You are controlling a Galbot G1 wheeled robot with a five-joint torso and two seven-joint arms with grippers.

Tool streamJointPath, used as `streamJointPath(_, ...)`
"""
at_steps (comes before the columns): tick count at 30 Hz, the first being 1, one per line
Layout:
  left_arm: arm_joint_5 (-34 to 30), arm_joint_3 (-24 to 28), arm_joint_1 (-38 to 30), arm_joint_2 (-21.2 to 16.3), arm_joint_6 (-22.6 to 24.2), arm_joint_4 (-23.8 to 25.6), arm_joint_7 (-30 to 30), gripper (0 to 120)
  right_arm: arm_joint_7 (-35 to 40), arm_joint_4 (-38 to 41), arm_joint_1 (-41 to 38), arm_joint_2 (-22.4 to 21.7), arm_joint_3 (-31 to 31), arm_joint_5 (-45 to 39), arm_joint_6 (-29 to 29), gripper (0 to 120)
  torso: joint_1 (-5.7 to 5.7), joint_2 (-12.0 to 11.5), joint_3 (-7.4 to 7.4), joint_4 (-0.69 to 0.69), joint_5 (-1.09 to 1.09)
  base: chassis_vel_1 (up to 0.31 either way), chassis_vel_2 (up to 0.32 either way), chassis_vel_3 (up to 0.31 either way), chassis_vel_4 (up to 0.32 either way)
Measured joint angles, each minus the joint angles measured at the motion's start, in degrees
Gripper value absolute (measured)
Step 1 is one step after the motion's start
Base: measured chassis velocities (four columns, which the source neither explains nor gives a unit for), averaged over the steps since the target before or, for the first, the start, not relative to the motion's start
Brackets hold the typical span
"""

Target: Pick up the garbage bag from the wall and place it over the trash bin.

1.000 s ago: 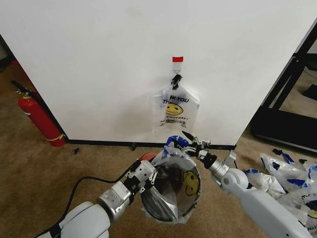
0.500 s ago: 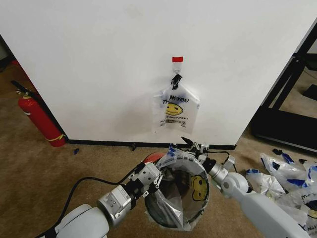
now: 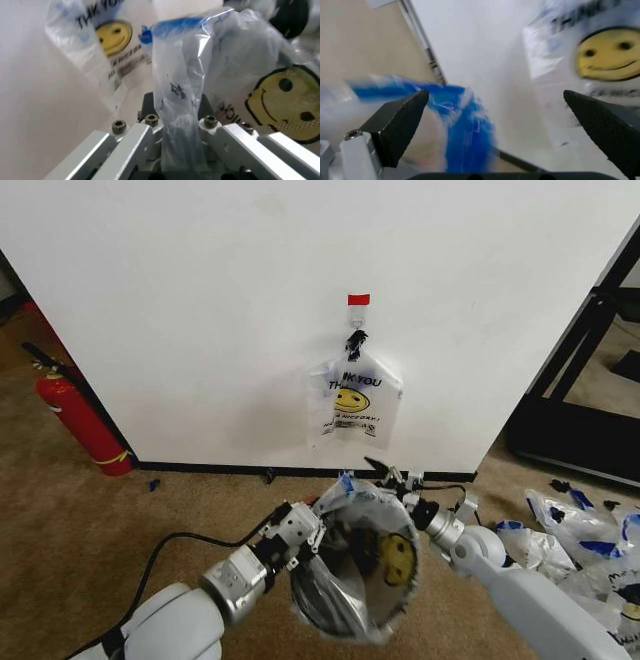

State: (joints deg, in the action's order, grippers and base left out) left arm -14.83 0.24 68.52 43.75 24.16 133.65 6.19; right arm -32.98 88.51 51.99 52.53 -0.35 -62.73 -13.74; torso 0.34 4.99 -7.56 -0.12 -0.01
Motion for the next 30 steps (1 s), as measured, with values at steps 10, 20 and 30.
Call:
streamJointPath(10, -0.4, 0.1, -1.7, 1.1, -0.5, -7.4, 1.2, 4, 3.6, 1.9, 1.0, -2.6, 1.9, 2.2, 1.7, 100, 0.0, 0.0, 0.0, 0.0, 0.0, 0.0, 0.0, 0.0, 0.0)
streamJointPath(20, -2.1, -3.4, -2.6, 2.4, -1.3, -9.4, 3.6, 4, 26.3, 23.8, 14.8, -9.9, 5.9, 6.8, 16.9, 100, 0.0, 0.0, 0.01, -0.02, -0.02, 0.0, 0.0, 0.0, 0.0)
streamJointPath(30, -2.2, -3.5, -1.7, 3.0, -0.8, -6.5, 3.9, 4, 29.8, 27.7, 20.6, -9.4, 3.6, 10.1, 20.5, 100, 0.0, 0.0, 0.01, 0.0, 0.0, 0.0, 0.0, 0.0, 0.0)
